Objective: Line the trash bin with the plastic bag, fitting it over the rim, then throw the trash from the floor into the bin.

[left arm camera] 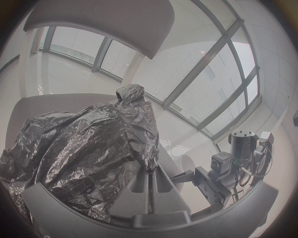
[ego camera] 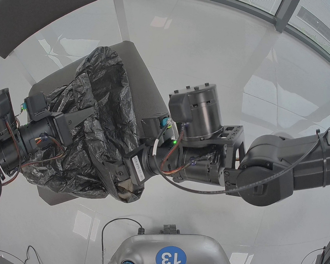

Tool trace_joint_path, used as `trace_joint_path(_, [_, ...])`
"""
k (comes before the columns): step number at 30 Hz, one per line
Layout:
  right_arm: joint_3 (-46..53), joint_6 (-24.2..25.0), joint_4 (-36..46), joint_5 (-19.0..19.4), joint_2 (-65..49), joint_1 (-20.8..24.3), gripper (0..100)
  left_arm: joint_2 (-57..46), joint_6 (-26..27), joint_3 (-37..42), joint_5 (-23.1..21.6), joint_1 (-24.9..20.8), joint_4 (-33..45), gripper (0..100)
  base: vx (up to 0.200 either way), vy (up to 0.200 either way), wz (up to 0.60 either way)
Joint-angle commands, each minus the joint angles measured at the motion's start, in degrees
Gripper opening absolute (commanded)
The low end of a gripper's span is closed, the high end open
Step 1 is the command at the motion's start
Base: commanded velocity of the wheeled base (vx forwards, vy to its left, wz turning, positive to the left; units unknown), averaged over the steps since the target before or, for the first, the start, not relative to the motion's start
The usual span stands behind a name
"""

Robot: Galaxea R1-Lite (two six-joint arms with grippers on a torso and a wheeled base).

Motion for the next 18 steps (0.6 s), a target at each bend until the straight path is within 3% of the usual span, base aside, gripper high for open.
trace_joint_path(1, [0.1, 0.1, 0.0, -0.1, 0.1, -0.2, 100, 0.0, 0.0, 1.7, -0.1, 0.5, -1.4, 0, 0.000, 0.000, 0.00])
trace_joint_path(18, [0.2, -0.1, 0.0, -0.1, 0.7, -0.8, 100, -0.4, 0.0, 4.3, -3.1, 3.7, -3.8, 0, 0.000, 0.000, 0.00])
